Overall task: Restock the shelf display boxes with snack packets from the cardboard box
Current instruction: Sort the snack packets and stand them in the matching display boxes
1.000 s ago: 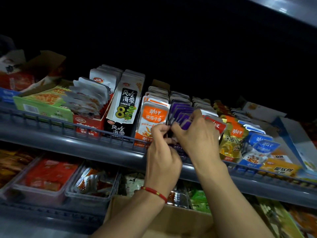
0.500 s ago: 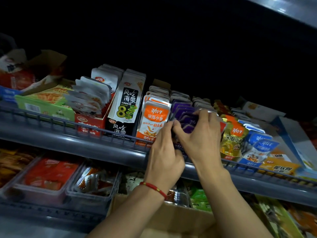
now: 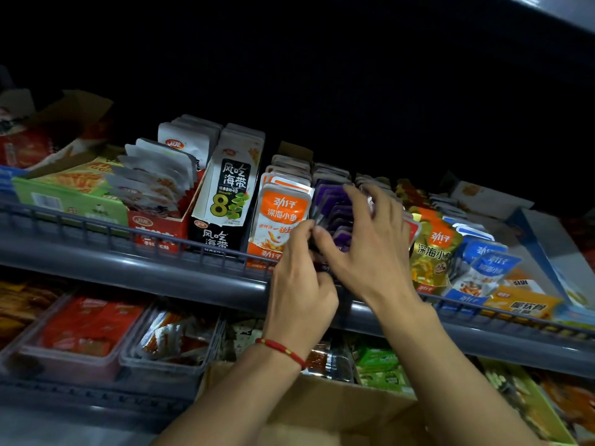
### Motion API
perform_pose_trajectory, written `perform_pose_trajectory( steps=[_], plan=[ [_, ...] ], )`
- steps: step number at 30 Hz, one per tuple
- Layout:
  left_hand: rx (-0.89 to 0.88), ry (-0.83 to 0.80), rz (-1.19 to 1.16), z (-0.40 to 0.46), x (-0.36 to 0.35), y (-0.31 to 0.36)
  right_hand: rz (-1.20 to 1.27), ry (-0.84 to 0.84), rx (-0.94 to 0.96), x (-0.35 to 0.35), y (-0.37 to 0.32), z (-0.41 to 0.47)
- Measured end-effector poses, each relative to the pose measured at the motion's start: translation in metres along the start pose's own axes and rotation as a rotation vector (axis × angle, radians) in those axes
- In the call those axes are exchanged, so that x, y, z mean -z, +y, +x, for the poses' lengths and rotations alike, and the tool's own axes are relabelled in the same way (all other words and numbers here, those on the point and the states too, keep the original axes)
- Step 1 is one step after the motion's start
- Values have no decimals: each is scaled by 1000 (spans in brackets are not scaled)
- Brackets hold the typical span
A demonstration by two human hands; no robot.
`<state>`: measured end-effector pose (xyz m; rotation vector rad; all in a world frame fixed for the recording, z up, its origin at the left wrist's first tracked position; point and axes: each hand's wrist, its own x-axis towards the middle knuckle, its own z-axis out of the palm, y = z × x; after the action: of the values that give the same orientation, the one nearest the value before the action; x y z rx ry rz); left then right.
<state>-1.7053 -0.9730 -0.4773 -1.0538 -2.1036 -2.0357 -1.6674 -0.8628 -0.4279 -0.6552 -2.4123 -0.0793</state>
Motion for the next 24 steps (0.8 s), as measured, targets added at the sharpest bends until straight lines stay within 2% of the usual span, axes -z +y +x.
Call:
perform_pose_trajectory(
  steps=[4,6,14,18,24],
  plan=[
    [-12,44,-33,-4,-1,0,-80,142,-197,7,-8,-21],
    [-5,60,-44,-3,-2,-1,-90,139,-239,7,-16,-25],
    [-41,75,-117,-5,-2,-2,153,24,-262,-1,-24,-10],
    [-31,30,-100,-6,0,-3,135,94,-216,9,-22,-7],
    [-20,31,-80,-7,0,-4,170,15,-130,13,-9,-16]
  ],
)
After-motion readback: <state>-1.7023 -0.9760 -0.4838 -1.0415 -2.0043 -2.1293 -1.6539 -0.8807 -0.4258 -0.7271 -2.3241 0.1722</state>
